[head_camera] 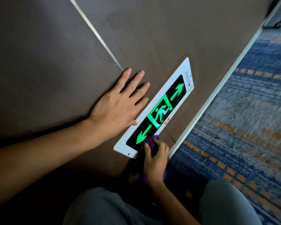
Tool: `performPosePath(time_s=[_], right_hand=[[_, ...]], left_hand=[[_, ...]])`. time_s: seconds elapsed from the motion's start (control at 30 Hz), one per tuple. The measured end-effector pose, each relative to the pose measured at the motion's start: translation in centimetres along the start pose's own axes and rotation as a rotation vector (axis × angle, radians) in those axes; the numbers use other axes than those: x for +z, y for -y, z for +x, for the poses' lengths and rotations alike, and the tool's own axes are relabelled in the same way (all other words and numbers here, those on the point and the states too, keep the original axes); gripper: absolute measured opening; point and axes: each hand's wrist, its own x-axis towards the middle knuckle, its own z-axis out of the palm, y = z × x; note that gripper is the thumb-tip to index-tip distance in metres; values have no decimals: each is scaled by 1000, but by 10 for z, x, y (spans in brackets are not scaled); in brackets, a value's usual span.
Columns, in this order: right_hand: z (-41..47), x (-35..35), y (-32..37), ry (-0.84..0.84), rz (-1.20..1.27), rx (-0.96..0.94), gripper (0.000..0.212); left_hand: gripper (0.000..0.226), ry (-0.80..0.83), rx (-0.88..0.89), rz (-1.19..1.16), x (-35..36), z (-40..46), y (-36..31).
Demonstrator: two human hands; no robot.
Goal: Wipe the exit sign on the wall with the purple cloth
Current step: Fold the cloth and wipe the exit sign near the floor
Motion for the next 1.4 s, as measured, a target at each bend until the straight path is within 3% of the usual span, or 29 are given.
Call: performPosePath(time_s=[0.13,0.43,0.8,1.07,1.4], right_hand=[[15,-13,2,38,-40,-31,25],[94,-33,51,-79,40,-47,30],[-5,-6,-8,85,-21,-9,28],[-1,-30,-18,179,-58,-95,28],[139,-67,32,-100,31,-47,41]], left_hand=[[86,39,24,-14,-5,-1,5],[94,48,46,-13,-16,9,39],[88,60,88,-8,-13,16,35],[87,43,108,-66,-13,28,32],[88,-16,93,-105,-24,39,59]])
